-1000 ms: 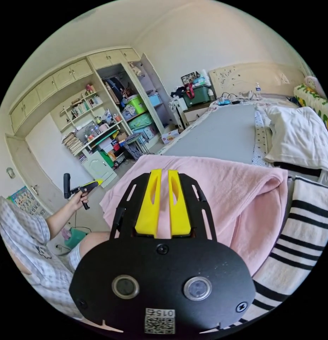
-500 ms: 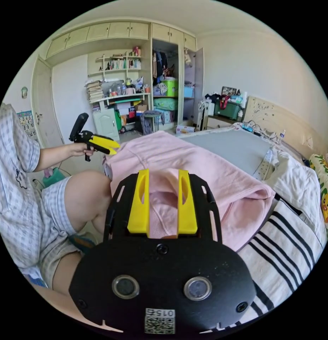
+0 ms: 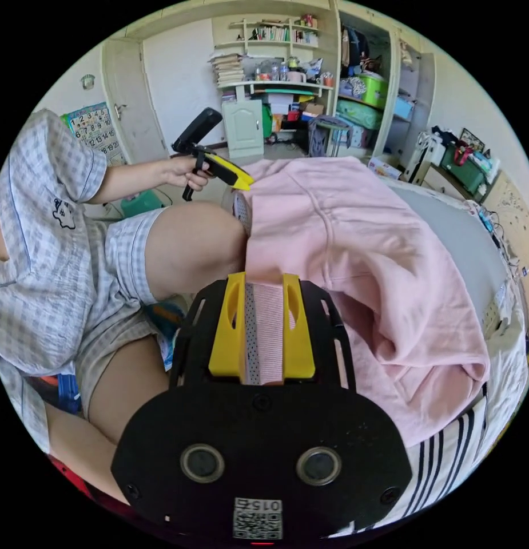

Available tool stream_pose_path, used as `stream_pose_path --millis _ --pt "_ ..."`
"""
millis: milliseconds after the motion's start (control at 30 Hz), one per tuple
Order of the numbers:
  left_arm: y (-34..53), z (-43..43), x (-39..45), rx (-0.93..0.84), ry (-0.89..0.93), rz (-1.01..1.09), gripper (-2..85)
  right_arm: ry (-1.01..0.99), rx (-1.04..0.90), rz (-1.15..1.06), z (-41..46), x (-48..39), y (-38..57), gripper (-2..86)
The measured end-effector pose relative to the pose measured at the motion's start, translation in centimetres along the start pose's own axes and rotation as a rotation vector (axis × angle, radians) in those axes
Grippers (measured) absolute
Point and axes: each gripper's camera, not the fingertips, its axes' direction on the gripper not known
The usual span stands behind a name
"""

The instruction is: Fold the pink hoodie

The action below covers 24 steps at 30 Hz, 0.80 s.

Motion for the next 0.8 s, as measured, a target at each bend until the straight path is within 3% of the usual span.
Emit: stream_pose_path --millis 300,433,600,800 --pt "-0.4 -0.6 0.1 -0.018 -0.011 0.057 5.9 0.052 -0.100 -0.058 -0.5 -0.1 -4.6 8.3" --pt "-0.7 -2.5 0.1 0.074 0.058 0.066 2.1 0.057 0.008 -0.002 -3.8 1.4 -3.3 3.0" --pt "-4.3 -5.9 -0.4 0.289 0.029 0.107 1.3 0.184 0.357 0.258 -9.9 5.1 0.8 1.1" --pt "-10.3 -4.1 -0.5 0.234 -0.029 0.181 7.1 0.283 0.306 0.554 -8.1 10.3 2.8 0.5"
